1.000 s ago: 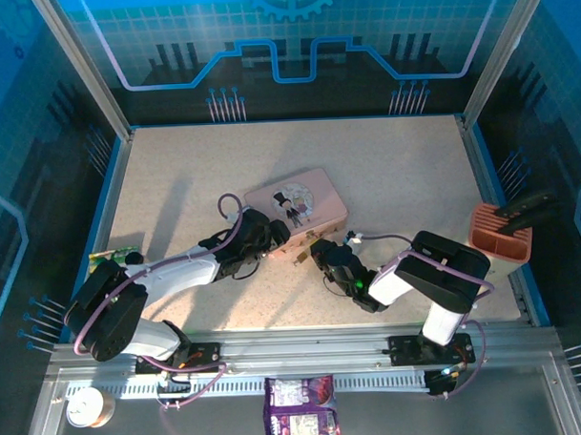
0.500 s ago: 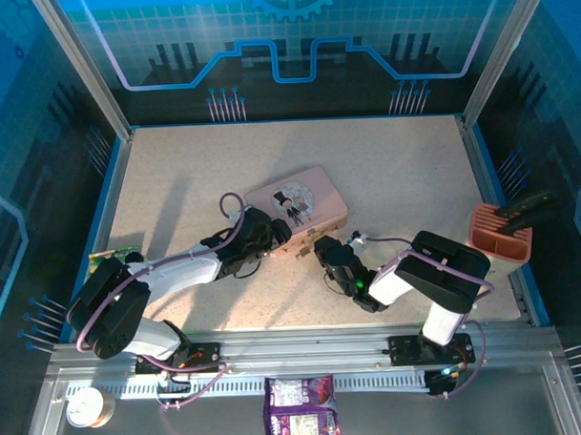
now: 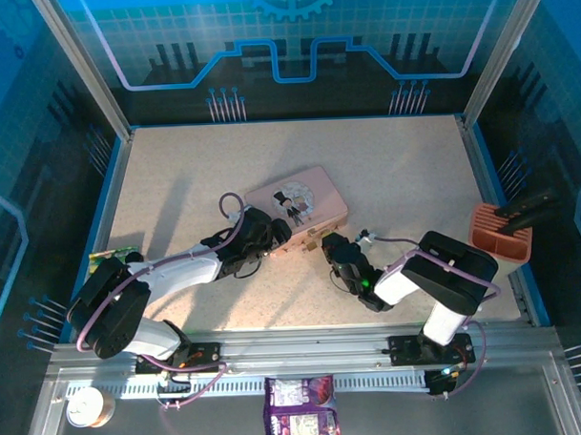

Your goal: Unlock the padlock with the key

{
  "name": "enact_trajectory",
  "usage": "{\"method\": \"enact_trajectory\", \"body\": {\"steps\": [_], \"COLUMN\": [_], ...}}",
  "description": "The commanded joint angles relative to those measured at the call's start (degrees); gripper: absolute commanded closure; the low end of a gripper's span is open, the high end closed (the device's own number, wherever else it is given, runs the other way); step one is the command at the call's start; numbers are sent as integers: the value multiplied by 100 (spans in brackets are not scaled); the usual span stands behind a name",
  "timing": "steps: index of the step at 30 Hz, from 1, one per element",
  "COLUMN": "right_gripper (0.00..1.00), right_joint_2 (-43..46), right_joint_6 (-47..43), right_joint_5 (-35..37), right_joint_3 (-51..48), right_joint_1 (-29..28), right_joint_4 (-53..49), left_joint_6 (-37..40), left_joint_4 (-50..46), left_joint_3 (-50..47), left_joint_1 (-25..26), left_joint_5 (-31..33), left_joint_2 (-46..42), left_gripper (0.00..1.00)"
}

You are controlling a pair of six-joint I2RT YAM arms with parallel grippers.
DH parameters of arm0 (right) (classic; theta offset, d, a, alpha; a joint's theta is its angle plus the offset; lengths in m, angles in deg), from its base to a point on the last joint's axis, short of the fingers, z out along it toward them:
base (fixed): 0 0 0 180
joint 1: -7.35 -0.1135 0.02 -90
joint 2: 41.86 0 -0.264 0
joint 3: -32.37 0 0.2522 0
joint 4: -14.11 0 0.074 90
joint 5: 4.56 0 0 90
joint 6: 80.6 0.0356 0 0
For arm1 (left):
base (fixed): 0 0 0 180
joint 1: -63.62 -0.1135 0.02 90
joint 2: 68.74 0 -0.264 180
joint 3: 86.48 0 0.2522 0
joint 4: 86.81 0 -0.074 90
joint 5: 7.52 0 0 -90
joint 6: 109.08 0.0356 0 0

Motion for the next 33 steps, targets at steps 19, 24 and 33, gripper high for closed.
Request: {"method": "enact_trajectory", "body": {"steps": [19,24,33], "right_gripper": [100,100,100], "right_joint_2": [1784,2874,4781], "right_joint_6": [-1102,-1885,-3628], "right_joint_5": [217,150,-260], "right_joint_3": [-531,-593,-418], "right_joint_1": [275,286,358], "right_joint_4": [-1401,-2577,-4817], "left_joint_6": [720,1173,1839], "left_joint_4": [-731,-685,-658], "left_joint_3": [7,-359,-896], "left_joint_1": [-11,-155,-407], "left_joint_5": [380,543,630], "left_joint_2": [-634,-1280,-2371], "left_gripper": [6,4,2]}}
